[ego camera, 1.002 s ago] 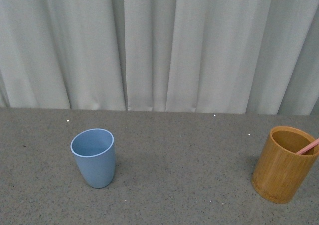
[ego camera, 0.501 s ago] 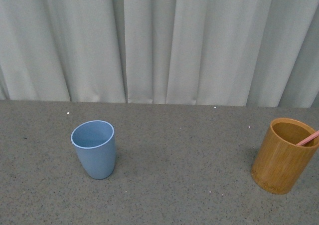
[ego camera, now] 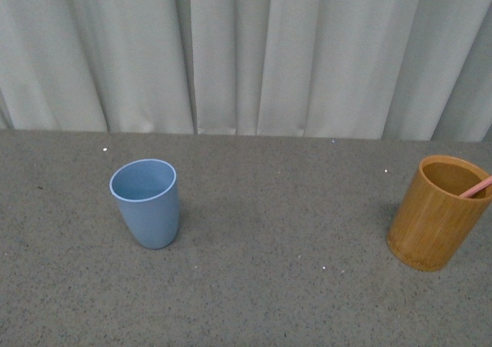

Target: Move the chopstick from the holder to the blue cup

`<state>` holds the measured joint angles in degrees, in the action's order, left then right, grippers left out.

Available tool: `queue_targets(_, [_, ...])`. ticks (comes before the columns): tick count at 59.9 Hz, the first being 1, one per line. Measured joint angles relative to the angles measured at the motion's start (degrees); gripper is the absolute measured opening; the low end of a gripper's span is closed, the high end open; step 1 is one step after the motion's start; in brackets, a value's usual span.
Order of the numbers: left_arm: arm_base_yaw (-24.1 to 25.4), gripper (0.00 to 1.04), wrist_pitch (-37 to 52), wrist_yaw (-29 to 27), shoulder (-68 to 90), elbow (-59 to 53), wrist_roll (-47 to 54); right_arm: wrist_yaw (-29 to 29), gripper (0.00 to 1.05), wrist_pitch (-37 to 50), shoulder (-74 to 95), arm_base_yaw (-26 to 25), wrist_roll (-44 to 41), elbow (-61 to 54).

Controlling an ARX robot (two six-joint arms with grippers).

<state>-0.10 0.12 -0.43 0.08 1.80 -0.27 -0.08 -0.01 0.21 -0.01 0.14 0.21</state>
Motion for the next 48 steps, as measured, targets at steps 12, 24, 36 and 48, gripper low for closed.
queue_targets(12, [0.0,0.98,0.0,0.0,0.0,0.0,0.0,0.0,0.95,0.0,0.0,0.0,0.0,0.0])
queue_targets(24, [0.0,0.98,0.0,0.0,0.0,0.0,0.0,0.0,0.95,0.0,0.0,0.0,0.0,0.0])
queue_targets(36, [-3.6,0.98,-10.4,-9.5,4.6,1.6,-17.0,0.0,0.95,0.0,0.0,0.0,0.0,0.0])
queue_targets(48, [-15.0,0.98,-7.0,-22.9,12.9,1.4,-44.0,0.0,0.95,0.0,0.0,0.0,0.0,0.0])
